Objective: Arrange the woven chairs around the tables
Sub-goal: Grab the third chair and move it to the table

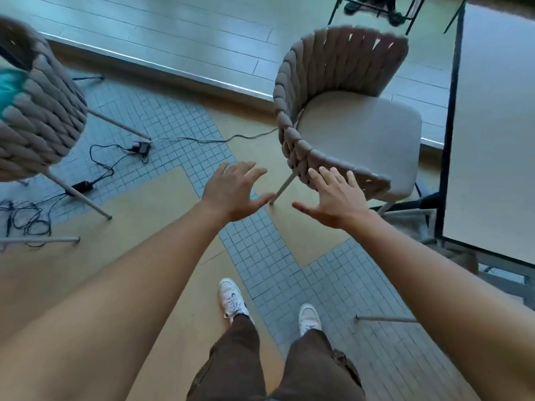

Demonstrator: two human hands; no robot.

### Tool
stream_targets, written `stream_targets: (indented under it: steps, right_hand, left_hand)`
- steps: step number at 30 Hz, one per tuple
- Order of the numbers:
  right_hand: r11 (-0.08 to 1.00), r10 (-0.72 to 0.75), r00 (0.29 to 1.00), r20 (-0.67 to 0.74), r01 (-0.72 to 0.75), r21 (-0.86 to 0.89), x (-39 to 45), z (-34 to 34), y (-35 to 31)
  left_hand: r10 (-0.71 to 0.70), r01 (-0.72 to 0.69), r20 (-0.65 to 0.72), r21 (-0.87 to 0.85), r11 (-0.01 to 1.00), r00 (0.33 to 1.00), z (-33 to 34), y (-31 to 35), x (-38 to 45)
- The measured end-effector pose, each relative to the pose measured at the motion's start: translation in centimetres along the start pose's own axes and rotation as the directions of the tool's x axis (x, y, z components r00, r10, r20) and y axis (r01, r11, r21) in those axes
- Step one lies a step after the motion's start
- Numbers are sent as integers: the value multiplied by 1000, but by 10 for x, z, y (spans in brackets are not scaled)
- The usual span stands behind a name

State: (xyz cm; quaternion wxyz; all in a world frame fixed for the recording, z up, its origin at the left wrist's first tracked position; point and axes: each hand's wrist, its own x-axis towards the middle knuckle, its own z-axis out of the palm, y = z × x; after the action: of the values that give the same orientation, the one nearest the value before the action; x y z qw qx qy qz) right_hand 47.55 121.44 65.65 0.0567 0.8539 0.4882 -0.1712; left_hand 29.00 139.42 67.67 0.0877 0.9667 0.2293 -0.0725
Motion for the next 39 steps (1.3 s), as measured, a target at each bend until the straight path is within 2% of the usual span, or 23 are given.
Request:
stream_targets:
  steps: [9, 13, 18, 22, 26, 32, 36, 39]
  right_hand:
    - [984, 156, 987, -30, -152, 96, 58, 2, -43]
    - [970, 209, 976, -67, -198, 145, 87, 2, -41]
    - [953, 251, 967, -49, -238, 185, 132, 4, -28]
    - [929, 300, 954, -26, -285, 236, 171, 8, -18]
    - [915, 314, 949, 9, -305, 264, 201, 18, -13]
    - [870, 378, 923, 69, -380, 315, 243, 28, -16]
    - [822, 433, 897, 92, -434, 369, 264, 34, -29]
    - [767, 525, 851, 27, -486, 420, 278, 37, -39]
  left_hand:
    - [183, -191, 87, 82, 978, 979, -16, -79, 68]
    - [262, -275, 119, 109, 955, 958, -18, -93, 107]
    - [368, -384, 120, 152, 911, 922, -19, -100, 170]
    - [419, -447, 178, 175, 877, 891, -12, -103, 222]
    - [490, -529, 213, 197, 826, 845, -5, -101, 268]
    - [615, -675, 295, 186, 713, 731, 8, -98, 336]
    - [689, -768, 344, 218, 603, 638, 20, -102, 372]
    - [722, -827, 404, 268, 494, 562, 27, -105, 404]
